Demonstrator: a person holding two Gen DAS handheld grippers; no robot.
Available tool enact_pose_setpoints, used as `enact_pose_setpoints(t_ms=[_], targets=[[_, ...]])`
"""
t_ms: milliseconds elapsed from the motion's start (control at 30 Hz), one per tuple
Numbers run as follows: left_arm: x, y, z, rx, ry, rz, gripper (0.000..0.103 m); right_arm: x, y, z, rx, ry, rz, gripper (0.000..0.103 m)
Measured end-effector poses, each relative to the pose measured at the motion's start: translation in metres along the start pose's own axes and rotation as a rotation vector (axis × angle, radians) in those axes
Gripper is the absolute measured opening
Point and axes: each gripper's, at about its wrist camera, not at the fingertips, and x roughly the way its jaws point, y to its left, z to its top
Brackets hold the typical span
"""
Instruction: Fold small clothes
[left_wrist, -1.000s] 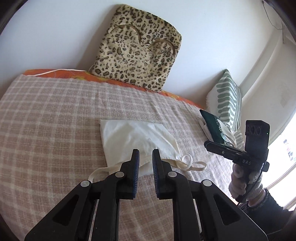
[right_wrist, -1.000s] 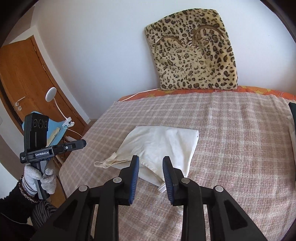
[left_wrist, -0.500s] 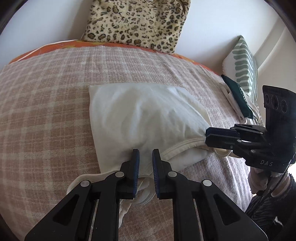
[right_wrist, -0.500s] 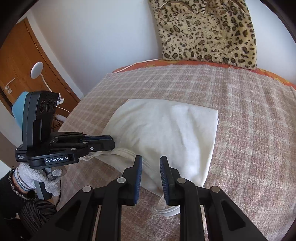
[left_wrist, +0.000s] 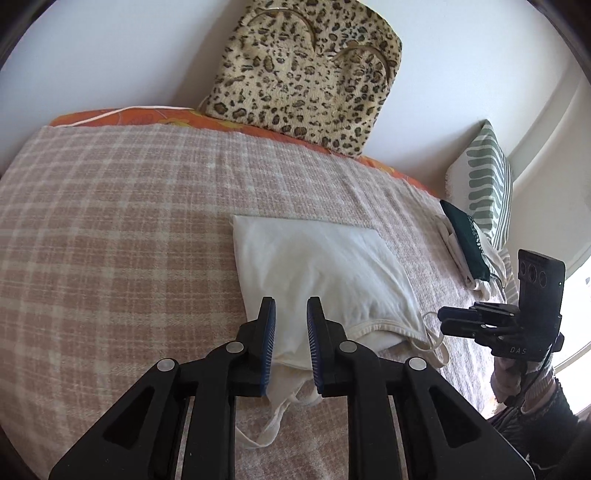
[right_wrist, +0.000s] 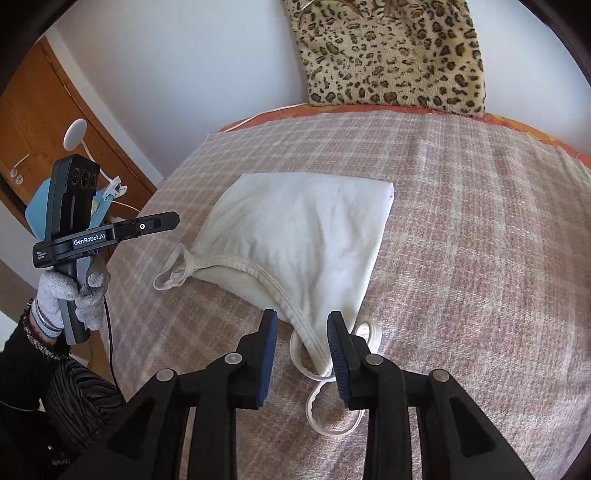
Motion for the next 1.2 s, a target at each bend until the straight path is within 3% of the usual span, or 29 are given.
enact_pose_setpoints(t_ms=[167,267,333,600,833,967,1200], targets=[[-0.003,0.001,0.015,0.015,-0.065,0.105,0.034,-0.005,-0.021,0.009,0.115,-0.036,-0.009,0.038],[-0.003,-0.005,0.02,0.04,-0.085,0.138,0.049,-0.003,-0.029,0.012,0.154,-0.042,-0.016,0.043],[-0.003,-0.008,0.022,0.051,-0.094,0.143,0.05,-0.002,-0.031,0.013,0.152,-0.042,-0.027,0.054],[0.002,-0.021,0.024,0.112,-0.107,0.181,0.057,0.008,-0.032,0.016,0.158,-0.04,-0.019,0.064],[0.012,-0.012,0.029,0.065,-0.078,0.136,0.057,0.009,-0.038,0.015,0.187,-0.072,-0.028,0.073],[0.018,0.012,0.035,-0.069,-0.06,0.06,0.057,0.009,-0.045,0.015,0.211,-0.07,-0.025,0.073],[0.031,0.047,0.037,-0.265,-0.021,-0.055,0.057,0.016,-0.057,0.014,0.283,-0.023,0.072,0.073]])
